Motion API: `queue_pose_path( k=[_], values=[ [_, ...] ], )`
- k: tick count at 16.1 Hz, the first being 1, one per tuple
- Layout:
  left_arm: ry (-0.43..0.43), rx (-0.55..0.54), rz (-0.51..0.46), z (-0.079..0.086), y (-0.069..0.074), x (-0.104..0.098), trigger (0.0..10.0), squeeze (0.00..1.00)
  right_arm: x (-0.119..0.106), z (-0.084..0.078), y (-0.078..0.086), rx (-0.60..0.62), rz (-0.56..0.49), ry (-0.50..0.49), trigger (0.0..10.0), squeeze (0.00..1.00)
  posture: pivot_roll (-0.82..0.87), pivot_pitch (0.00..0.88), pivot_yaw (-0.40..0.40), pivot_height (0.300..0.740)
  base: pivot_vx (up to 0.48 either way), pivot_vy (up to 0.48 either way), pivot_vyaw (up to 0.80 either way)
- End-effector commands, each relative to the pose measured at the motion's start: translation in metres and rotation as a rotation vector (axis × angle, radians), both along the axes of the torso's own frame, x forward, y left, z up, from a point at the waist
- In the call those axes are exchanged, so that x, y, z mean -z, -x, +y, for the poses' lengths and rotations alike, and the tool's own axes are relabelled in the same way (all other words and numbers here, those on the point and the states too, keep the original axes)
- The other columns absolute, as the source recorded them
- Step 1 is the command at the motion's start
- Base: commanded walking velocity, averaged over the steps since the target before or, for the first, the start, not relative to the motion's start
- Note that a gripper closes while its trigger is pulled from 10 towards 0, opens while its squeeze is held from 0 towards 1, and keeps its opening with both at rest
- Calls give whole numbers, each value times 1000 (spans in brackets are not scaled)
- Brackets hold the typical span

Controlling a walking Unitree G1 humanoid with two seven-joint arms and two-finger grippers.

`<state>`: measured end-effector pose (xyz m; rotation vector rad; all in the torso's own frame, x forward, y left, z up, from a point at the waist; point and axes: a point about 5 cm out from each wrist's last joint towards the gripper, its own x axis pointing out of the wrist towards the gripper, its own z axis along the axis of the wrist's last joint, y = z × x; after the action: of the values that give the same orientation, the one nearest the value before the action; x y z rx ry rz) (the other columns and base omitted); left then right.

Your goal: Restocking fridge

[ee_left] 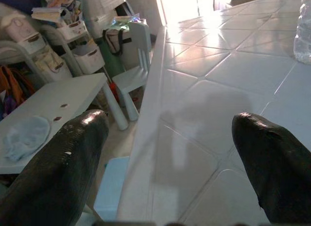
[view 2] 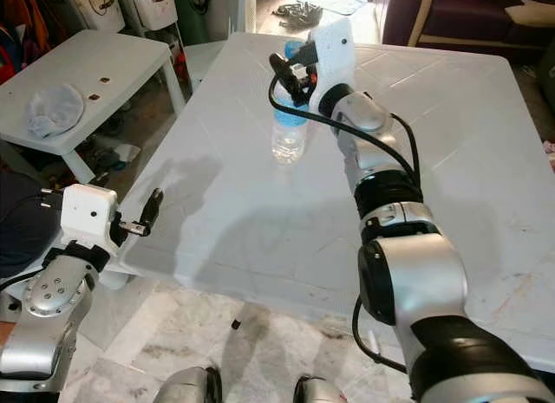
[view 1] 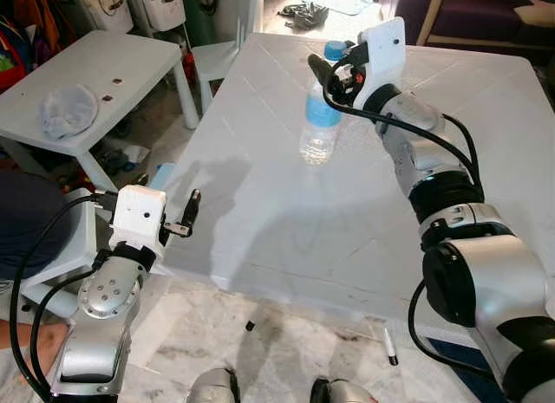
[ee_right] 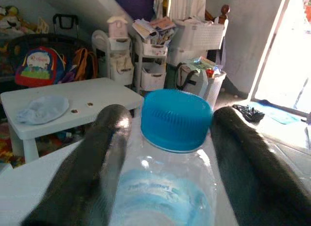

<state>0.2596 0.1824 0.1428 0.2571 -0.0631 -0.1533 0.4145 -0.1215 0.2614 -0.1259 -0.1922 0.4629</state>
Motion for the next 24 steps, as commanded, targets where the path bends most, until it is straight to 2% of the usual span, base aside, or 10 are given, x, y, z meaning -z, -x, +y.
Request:
queue_pose_path(
  k=[1, 6, 10, 13, 14, 15, 16, 17, 21, 24],
  values=[
    [-2, 3, -9, -1, -1, -4, 10000, 0, -6, -4, -2, 19, 21, -16, 0, 0, 208, 127, 24, 740, 0, 0, 0],
    [-6, 17, 21, -2, -2, 1, 10000, 0, 1, -15, -1, 50, 102, -51, 0, 0, 198, 118, 19, 740, 0, 0, 0],
    [-9, 21, 32, -4, -3, 4, 10000, 0, 8, -14, 2, 36, 162, -67, 1137, 0, 192, 109, 14, 740, 0, 0, 0],
    [-12, 26, 58, -6, -5, 8, 10000, 0, 14, -14, 6, 22, 211, -65, 1176, 0, 176, 97, 10, 740, 0, 0, 0],
    [-14, 11, 72, -7, -6, 11, 10000, 0, 16, -15, 8, 16, 216, -64, 1804, 0, 170, 94, 10, 740, 0, 0, 0],
    [-18, -13, 75, -8, -9, 12, 10000, 0, 16, -17, 9, 19, 205, -65, 6510, 0, 162, 93, 7, 740, 0, 0, 0],
    [-13, -27, 68, -9, -12, 10, 10000, 0, 15, -17, 14, 13, 157, -80, 10000, 0, 155, 92, 6, 740, 0, 0, 0],
    [-7, -27, 45, -11, -15, 6, 10000, 0, 11, -14, 24, 4, 80, -132, 10000, 0, 143, 96, 2, 740, 0, 0, 0],
    [55, -103, 14, -9, -18, 8, 10000, 0, 25, 5, 65, -32, -54, -154, 10000, 0, 119, 75, -26, 740, -62, 0, 0],
    [69, -127, 8, -12, -19, 10, 10000, 0, 17, 15, 85, -12, -177, -132, 10000, 0, 110, 43, -49, 740, -246, 0, 0]
  ],
)
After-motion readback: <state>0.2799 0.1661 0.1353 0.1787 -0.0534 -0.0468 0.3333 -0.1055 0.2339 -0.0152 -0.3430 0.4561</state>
